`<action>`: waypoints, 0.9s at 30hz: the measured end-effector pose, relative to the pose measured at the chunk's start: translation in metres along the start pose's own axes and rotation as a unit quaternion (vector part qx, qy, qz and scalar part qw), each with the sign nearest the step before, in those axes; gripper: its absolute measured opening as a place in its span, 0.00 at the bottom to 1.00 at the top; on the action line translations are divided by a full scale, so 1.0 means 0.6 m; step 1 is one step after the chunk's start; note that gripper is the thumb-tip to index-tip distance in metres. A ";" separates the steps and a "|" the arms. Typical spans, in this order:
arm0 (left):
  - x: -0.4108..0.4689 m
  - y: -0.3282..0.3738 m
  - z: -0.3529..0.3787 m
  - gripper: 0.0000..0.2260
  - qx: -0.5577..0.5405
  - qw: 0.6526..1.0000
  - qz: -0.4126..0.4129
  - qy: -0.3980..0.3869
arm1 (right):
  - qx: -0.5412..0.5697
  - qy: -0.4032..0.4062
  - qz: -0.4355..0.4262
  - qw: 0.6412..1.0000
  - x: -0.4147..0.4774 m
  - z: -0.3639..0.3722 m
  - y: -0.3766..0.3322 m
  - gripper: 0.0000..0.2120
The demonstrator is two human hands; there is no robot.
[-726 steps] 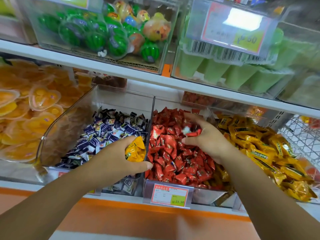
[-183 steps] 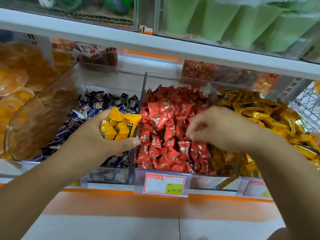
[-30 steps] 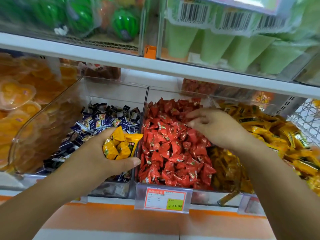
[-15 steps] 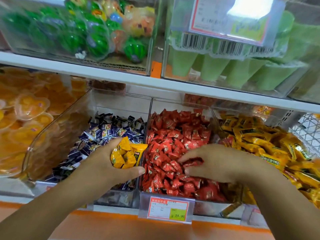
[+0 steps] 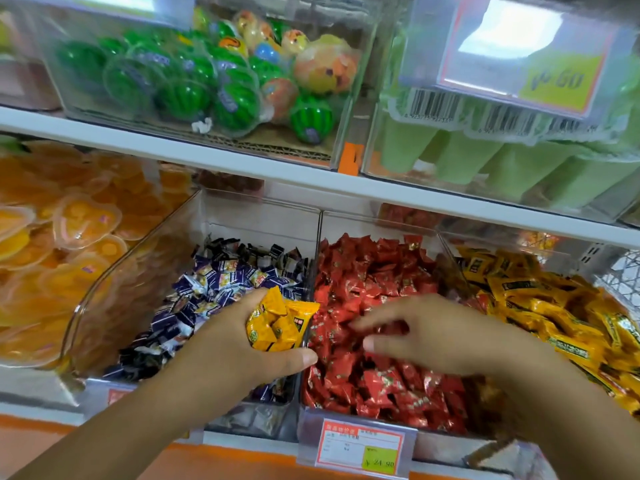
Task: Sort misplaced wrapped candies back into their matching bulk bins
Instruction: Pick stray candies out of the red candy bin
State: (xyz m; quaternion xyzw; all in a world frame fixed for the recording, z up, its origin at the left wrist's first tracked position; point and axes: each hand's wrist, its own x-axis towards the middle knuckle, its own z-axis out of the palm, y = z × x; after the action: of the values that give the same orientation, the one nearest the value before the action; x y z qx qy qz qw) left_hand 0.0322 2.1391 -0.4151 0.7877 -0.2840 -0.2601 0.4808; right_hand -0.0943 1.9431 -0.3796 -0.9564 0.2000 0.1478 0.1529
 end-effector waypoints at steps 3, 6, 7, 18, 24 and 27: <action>-0.002 0.001 -0.002 0.46 0.001 1.000 0.010 -0.005 | -0.005 0.147 -0.039 0.988 0.068 -0.042 -0.014 0.15; -0.002 -0.006 -0.005 0.50 0.001 1.000 0.015 -0.020 | -0.025 0.164 -0.038 0.985 0.157 -0.045 -0.019 0.15; -0.001 -0.007 -0.005 0.50 0.003 1.000 0.014 -0.019 | -0.047 0.138 -0.020 0.989 0.176 -0.034 -0.018 0.18; -0.001 -0.003 -0.004 0.26 0.010 0.999 0.027 -0.040 | -0.145 -0.098 -0.009 0.985 0.048 0.005 0.019 0.29; 0.001 -0.009 -0.005 0.31 -0.001 0.999 0.031 -0.031 | -0.065 0.090 -0.035 0.993 0.128 -0.069 0.003 0.14; 0.005 -0.012 -0.005 0.30 -0.002 0.999 0.024 -0.034 | -0.042 0.120 -0.028 0.991 0.180 -0.073 -0.005 0.10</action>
State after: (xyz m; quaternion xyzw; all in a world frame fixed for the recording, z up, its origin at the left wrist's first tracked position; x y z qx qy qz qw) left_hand 0.0378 2.1414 -0.4209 0.7703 -0.3181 -0.2757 0.4789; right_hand 0.0113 1.8938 -0.3759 -0.9780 0.1841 0.0355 0.0913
